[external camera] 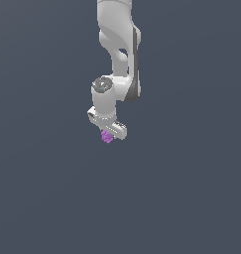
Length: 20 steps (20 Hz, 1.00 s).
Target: Pick up the object and move it to a goal position.
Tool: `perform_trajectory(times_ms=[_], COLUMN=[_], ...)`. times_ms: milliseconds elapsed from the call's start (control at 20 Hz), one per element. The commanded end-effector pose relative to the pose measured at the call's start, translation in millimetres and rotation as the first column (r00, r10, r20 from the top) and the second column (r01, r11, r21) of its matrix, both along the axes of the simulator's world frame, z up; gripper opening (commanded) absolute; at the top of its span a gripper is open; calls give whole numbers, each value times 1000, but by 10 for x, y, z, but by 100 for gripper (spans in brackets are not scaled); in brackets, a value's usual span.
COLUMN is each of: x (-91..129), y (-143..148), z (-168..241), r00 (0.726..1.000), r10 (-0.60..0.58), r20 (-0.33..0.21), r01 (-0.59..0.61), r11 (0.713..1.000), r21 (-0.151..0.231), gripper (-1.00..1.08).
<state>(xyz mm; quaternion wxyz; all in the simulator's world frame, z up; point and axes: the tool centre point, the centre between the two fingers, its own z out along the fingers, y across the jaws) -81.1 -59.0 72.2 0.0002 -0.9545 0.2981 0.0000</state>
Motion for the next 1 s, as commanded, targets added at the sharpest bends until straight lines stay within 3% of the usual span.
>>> perform_trajectory(times_ms=[0,950], x=[-20,-311], y=[87,1227], z=[129,1875], r00=[1000,1000], r10=[1,-1], r20=[1,1], r01=[-1,1], r11=[1000,1000], r21=[0,-5], gripper=[-100,-100])
